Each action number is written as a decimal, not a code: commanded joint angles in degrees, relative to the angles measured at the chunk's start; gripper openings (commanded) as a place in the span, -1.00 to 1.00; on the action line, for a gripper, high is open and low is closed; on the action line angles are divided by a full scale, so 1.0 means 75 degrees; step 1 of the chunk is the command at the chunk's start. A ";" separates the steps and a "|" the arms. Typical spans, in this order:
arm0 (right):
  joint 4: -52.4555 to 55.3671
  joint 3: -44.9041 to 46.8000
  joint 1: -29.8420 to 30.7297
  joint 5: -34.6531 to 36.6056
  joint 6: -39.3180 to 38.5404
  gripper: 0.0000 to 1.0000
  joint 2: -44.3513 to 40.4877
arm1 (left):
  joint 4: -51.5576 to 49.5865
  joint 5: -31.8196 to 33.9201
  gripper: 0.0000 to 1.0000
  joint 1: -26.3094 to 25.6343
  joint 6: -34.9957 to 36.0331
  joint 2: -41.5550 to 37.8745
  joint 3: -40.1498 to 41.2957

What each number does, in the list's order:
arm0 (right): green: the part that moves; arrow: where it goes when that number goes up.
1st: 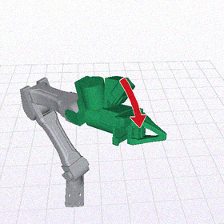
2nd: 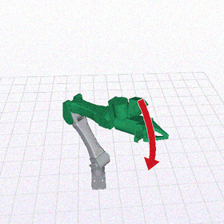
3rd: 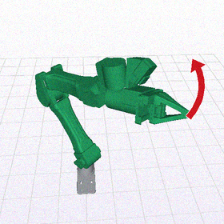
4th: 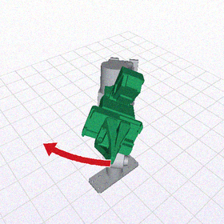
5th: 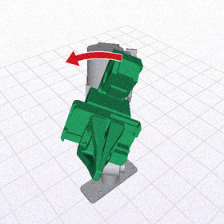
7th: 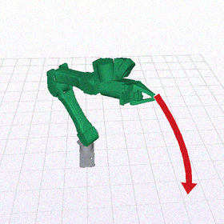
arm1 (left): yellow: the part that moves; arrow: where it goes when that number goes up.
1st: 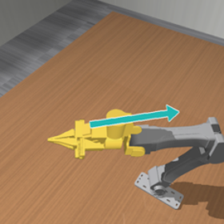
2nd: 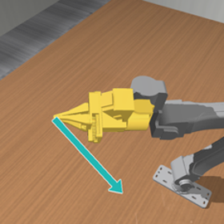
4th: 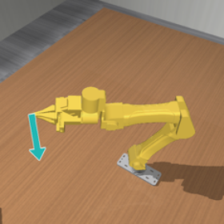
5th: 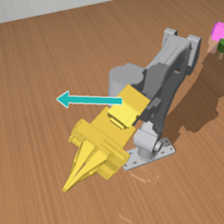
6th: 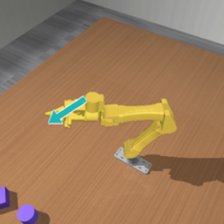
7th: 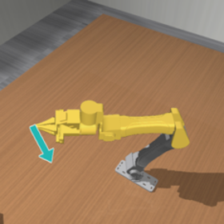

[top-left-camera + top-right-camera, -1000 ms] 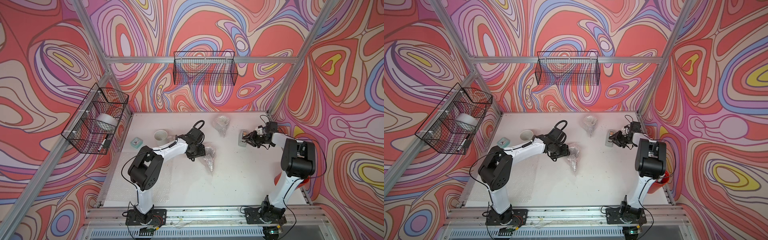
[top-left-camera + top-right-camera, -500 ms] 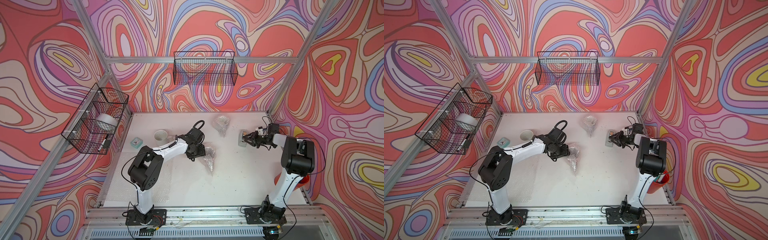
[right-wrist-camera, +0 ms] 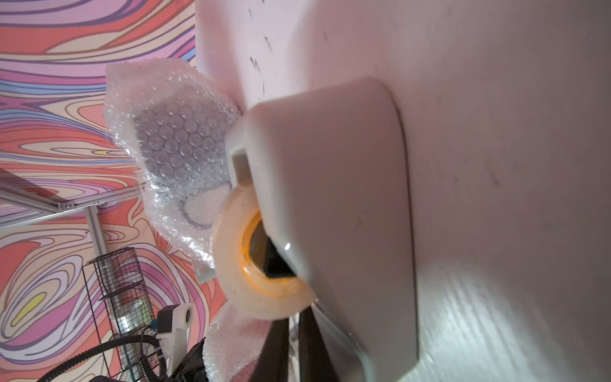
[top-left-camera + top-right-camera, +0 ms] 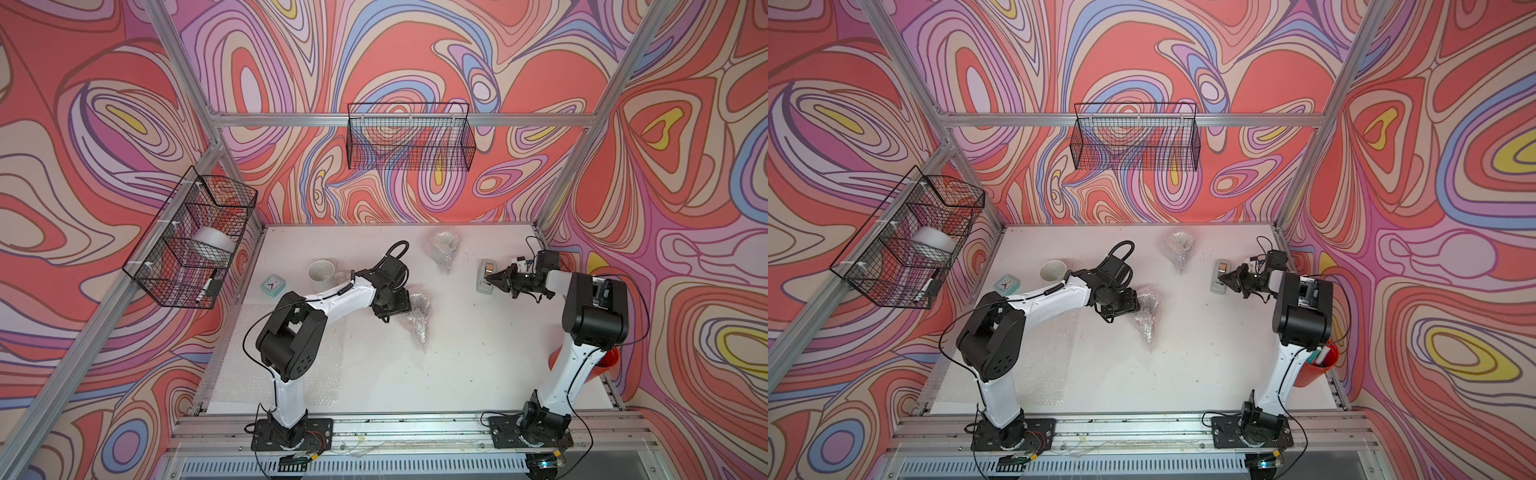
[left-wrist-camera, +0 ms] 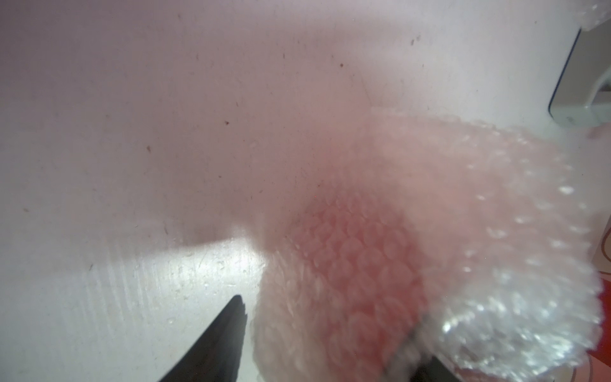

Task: Wrap mugs in bubble wrap
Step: Tear off the tape using the Tape Cutter.

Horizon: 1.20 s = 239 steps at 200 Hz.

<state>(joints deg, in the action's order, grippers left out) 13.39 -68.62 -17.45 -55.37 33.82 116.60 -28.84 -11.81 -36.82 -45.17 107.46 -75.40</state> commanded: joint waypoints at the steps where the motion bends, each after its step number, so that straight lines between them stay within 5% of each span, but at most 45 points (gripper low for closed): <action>1: -0.0223 0.0193 0.0029 -0.0431 0.0243 -0.92 0.0008 | -0.0420 0.0128 0.27 -0.0025 -0.0072 0.0257 0.0092; 103: -0.1351 0.0756 0.0018 -0.0620 0.0771 -1.00 -0.0967 | -0.0461 0.0090 0.27 -0.0025 -0.0013 0.0293 0.0021; 239: 0.0445 0.2306 0.0311 -0.0189 -0.0197 -1.00 -0.2971 | -0.0281 -0.0076 0.29 -0.0025 -0.0293 0.0357 0.0062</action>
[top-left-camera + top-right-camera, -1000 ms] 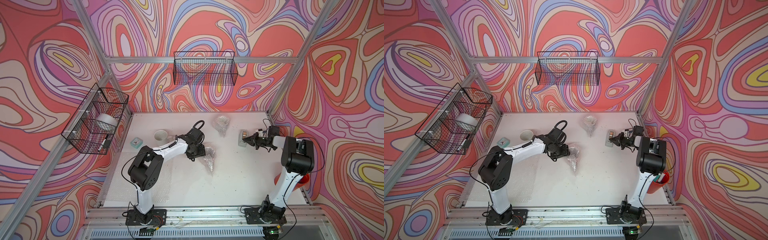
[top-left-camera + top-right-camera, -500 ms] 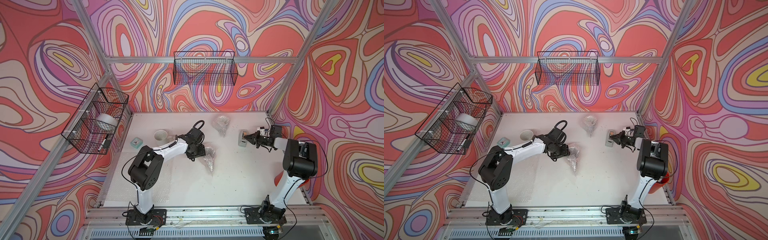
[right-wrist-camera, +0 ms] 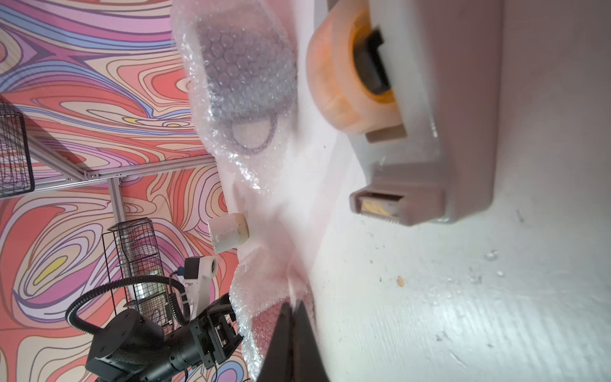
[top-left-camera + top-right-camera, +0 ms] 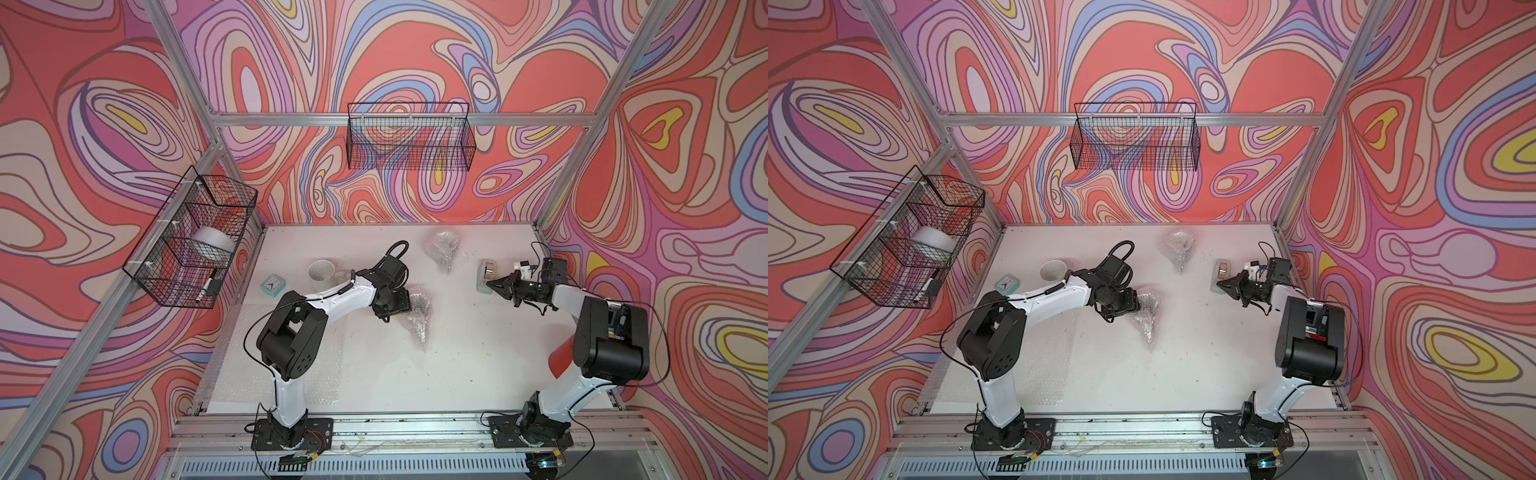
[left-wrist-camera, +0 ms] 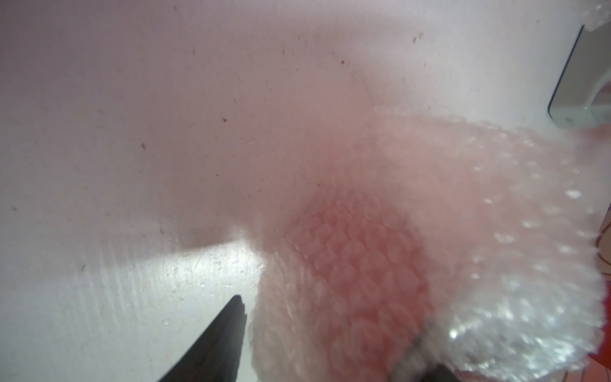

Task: Wrap mugs in bubble wrap
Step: Tear off the tape using the Tape Cutter.

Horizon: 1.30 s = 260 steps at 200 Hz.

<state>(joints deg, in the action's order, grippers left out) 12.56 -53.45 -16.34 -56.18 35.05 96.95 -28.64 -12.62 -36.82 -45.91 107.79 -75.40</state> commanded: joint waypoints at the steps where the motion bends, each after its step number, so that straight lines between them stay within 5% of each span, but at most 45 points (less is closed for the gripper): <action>1: 0.0566 0.0295 0.0163 -0.0074 -0.0366 -1.00 -0.0363 | -0.0307 0.0031 0.29 -0.0025 -0.0200 0.0313 0.0065; 60: 0.1097 0.0607 0.0420 0.0391 -0.0598 -1.00 -0.0705 | -0.0325 0.0014 0.24 -0.0025 -0.0460 0.0342 0.0100; 260: 0.2925 -0.0303 0.0433 0.3342 -0.1853 -1.00 0.1124 | 0.0089 -0.0083 0.19 -0.0077 -0.1472 0.0222 0.0268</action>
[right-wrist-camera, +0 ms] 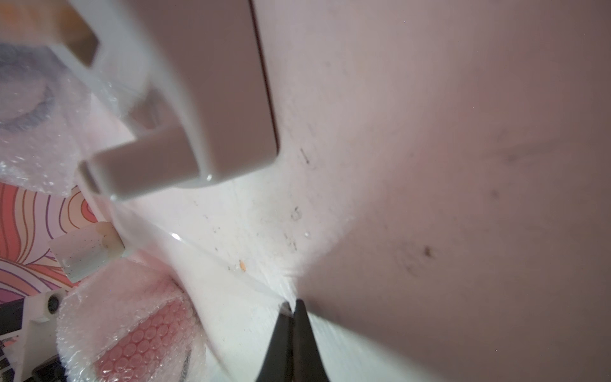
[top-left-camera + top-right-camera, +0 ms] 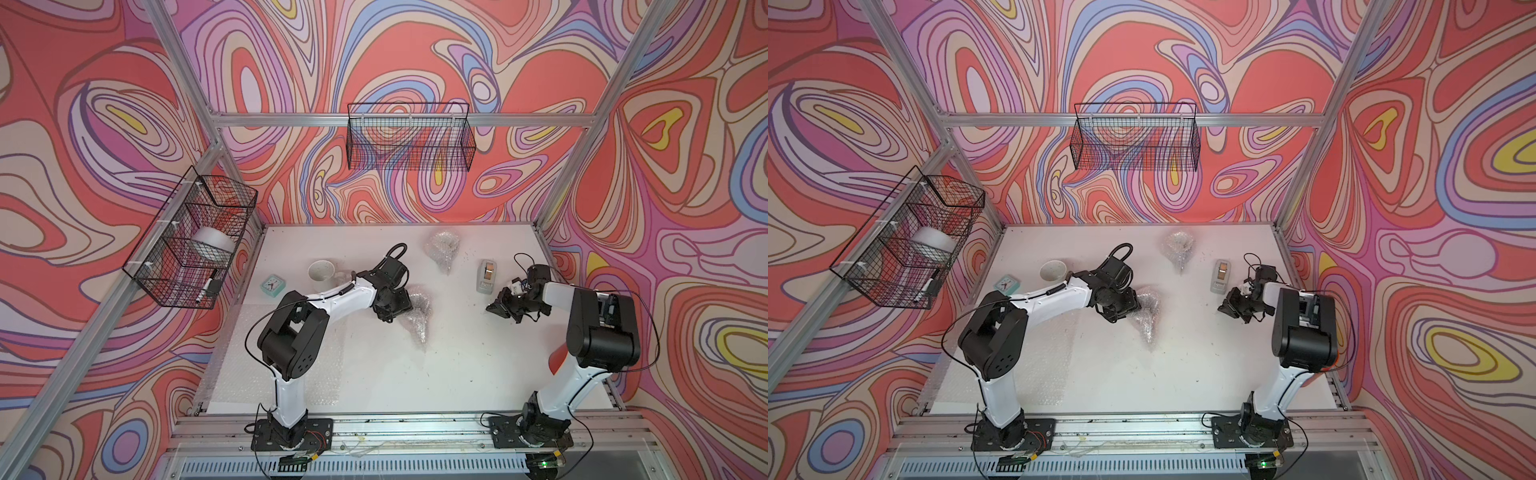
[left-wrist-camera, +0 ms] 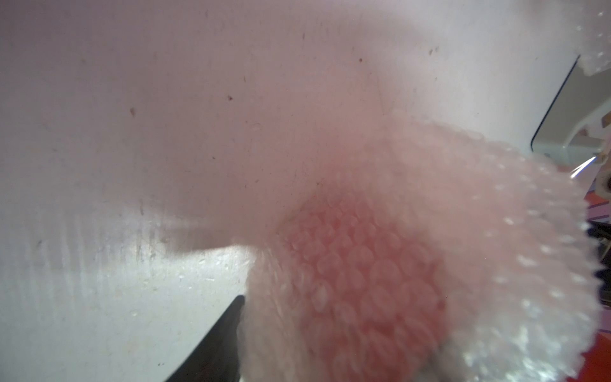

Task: Wrap mugs in bubble wrap
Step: Tear off the tape using the Tape Cutter, then stick the tape on the bubble wrap.

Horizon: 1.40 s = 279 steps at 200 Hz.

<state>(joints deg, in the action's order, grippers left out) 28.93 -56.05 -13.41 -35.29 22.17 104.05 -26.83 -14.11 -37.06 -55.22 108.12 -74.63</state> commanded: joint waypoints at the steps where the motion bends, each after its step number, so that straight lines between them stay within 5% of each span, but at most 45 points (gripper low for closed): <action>1: 0.0745 0.0044 0.0042 0.0568 -0.0140 -1.00 0.0177 | -0.0151 0.0113 0.19 -0.0048 -0.0230 0.0182 0.0166; 54: 0.0812 0.0022 0.0043 0.0720 -0.0167 -1.00 -0.0036 | -0.0112 0.0029 0.15 -0.0063 -0.0499 0.0206 0.0117; 97: -0.0138 0.0230 0.0226 -0.0356 0.0606 -1.00 -0.1771 | 0.0179 -0.0040 0.08 -0.0184 -0.1294 0.0058 0.0325; 148: -0.1281 0.0118 0.2440 -0.0312 0.2548 -1.00 -0.2919 | 0.0721 -0.0064 0.05 -0.0332 -0.2270 -0.0152 0.0626; 201: -0.2208 -0.0009 0.4612 0.1124 0.4116 -1.00 -0.3142 | 0.0639 0.0025 0.20 -0.0320 -0.2220 -0.0387 0.0786; 279: -0.2532 0.0207 0.5657 0.1781 0.4734 -1.00 -0.2934 | 0.0829 -0.0248 0.12 -0.0212 -0.2079 -0.0471 0.0974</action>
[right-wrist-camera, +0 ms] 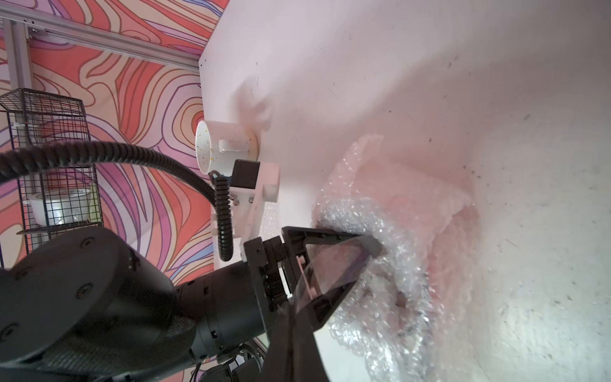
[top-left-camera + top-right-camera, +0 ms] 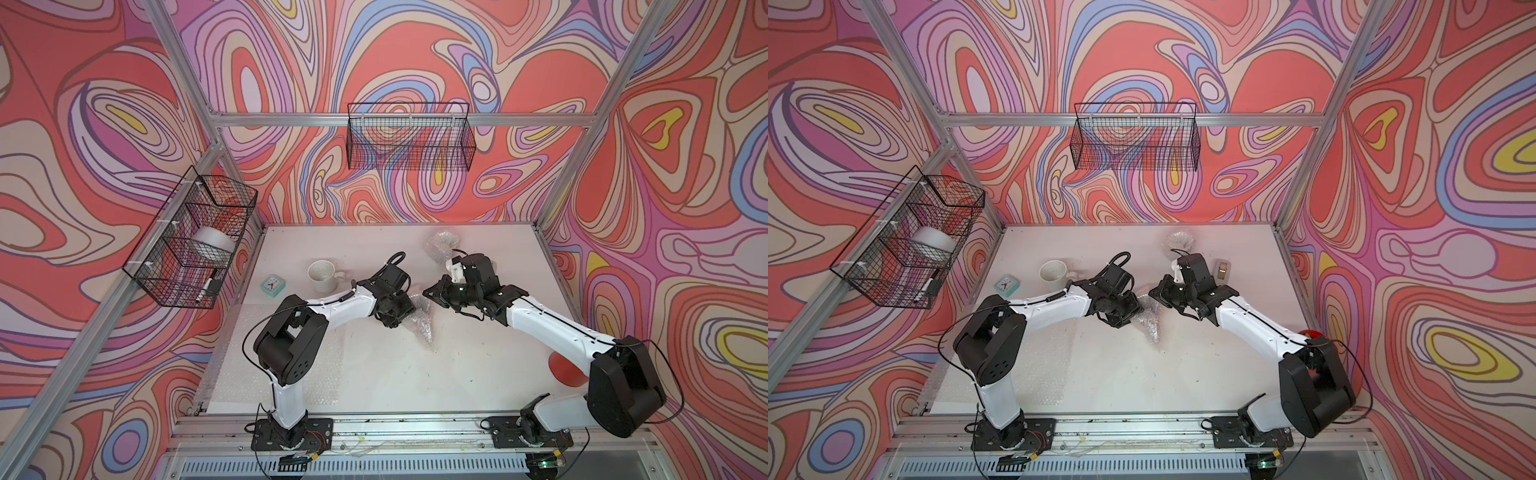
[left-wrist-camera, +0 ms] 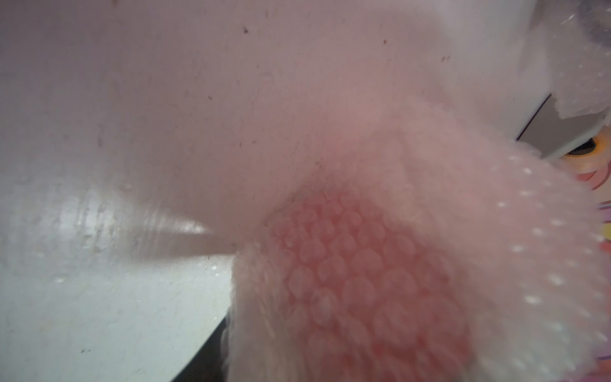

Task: Wrap mugs in bubble wrap
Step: Stick the tape on the bubble wrap.

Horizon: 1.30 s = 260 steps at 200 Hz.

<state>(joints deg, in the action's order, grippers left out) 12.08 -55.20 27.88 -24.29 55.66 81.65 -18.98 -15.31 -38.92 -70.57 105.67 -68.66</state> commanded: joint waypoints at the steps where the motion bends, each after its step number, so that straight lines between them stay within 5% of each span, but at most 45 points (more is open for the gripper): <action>1: -0.0280 0.0088 0.0157 0.0312 0.0274 -1.00 0.0062 | -0.0220 -0.0090 0.12 0.0034 -0.0029 -0.0144 0.0179; 204: -0.0609 0.0738 0.0538 0.0005 0.0758 -1.00 0.0879 | -0.0208 -0.0177 0.05 0.0134 0.0003 0.0032 0.0085; 260: 0.0605 0.0556 0.0722 0.0720 0.0013 -1.00 0.1000 | -0.0206 -0.0167 0.05 0.0144 -0.0013 0.0043 0.0108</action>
<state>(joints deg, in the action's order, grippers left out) 10.59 -50.37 32.16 -22.17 59.22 87.61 -18.15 -16.82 -38.24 -70.52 105.56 -68.14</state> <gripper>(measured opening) 0.040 0.525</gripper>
